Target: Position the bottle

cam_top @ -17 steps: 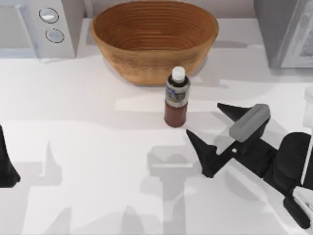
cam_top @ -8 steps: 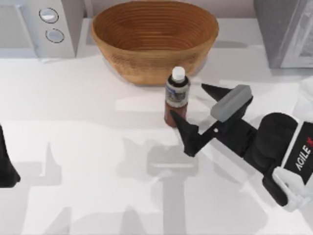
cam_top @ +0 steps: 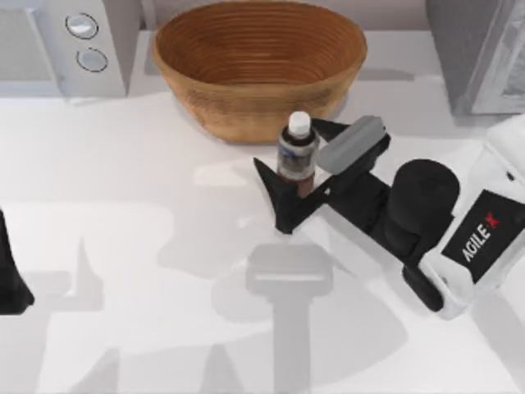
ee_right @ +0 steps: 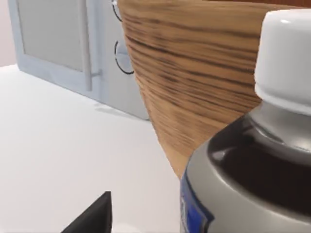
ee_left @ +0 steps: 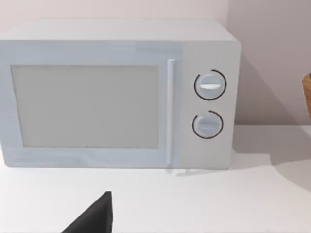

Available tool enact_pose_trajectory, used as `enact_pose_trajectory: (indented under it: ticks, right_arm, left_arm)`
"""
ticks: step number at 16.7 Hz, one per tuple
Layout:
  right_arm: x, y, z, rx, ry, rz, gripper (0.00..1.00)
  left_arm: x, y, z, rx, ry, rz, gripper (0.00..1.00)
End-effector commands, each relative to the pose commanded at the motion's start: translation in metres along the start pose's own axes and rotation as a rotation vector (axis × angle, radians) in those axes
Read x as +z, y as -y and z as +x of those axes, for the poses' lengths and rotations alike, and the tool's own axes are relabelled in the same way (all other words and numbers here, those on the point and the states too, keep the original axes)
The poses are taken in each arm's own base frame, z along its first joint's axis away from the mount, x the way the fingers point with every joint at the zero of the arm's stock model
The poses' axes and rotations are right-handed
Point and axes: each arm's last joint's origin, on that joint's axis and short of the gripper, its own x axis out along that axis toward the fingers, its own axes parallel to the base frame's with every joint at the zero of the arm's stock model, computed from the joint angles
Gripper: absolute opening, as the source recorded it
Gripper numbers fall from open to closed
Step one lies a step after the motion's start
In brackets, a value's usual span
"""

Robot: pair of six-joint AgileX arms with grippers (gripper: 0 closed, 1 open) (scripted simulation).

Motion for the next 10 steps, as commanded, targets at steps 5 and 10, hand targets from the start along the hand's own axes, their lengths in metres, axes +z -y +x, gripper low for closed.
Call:
enact_pose_trajectory:
  ticks: [5,10]
  right_arm:
    - [0.0009,-0.0006,0.0058,0.000,0.000,0.000,1.00]
    - [0.0009,-0.0006,0.0058,0.000,0.000,0.000,0.77]
  left_arm:
    - [0.0000,0.0000,0.0000,0.000,0.000,0.000,1.00]
    - [0.0000,0.0000,0.0000,0.000,0.000,0.000,1.00]
